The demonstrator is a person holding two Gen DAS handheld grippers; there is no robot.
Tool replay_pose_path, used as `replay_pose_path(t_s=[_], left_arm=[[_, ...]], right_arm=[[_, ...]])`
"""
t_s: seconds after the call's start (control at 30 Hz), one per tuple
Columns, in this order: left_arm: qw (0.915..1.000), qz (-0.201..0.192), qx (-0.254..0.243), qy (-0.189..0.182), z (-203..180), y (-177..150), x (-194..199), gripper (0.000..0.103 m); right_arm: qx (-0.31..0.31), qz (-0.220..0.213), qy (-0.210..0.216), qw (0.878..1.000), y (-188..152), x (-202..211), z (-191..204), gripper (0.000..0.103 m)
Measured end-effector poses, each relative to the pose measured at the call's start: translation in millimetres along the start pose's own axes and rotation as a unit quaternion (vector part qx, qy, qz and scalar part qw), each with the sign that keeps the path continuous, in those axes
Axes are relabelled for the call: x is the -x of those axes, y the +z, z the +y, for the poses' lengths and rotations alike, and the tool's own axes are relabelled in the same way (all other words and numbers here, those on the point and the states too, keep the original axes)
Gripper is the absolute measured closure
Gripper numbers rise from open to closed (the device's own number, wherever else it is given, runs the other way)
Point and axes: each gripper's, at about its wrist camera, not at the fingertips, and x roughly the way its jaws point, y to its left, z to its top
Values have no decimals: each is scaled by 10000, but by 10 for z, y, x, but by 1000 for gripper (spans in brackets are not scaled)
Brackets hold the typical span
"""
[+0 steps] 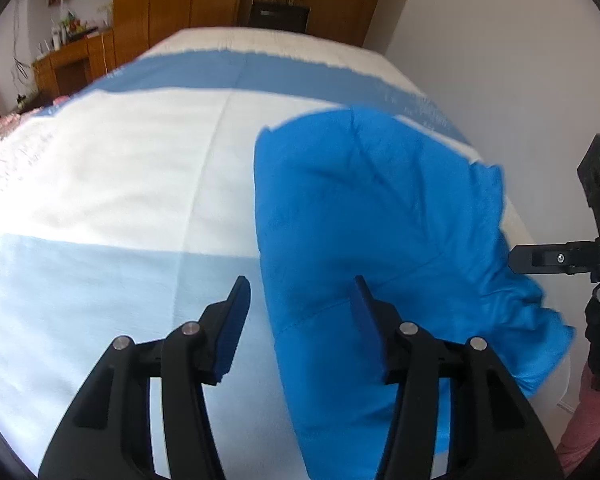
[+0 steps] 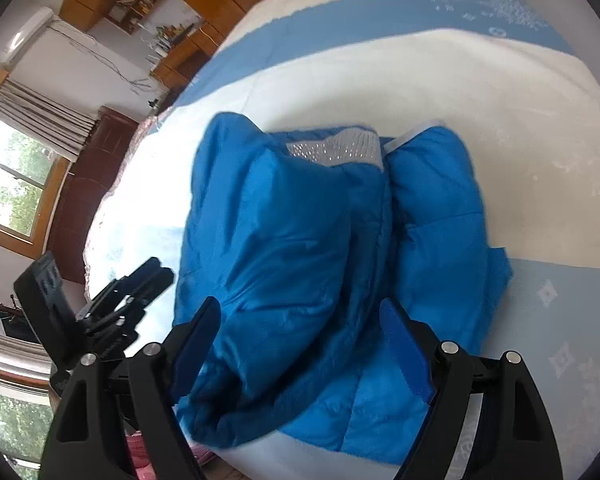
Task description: Fold large clothes
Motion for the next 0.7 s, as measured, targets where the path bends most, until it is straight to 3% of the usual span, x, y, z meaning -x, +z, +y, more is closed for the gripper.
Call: replay_pose_path(t_s=[0.2,0.27,0.43,0.57,0.7], left_arm=[[10000,-40,-3,-67,9,63,-120,52],[10000,-41,36,-80,48,28,-132,52],[9993,-30,333,-180,189,6,-94,51],[9987,-125,448,-202,269,19,60,51],[9983,-372,288,-350,83,15,292,51]], right_arm=[[-26,215,-40,9998,102,-275,10,20],[19,178,-23,9998,126,-323,57,25],[459,-173,75,9988,91,-199,254,81],[933,-601,88,9938,-46,157,466,89],[1157,-1002,127,9881,-271,594,523,90]])
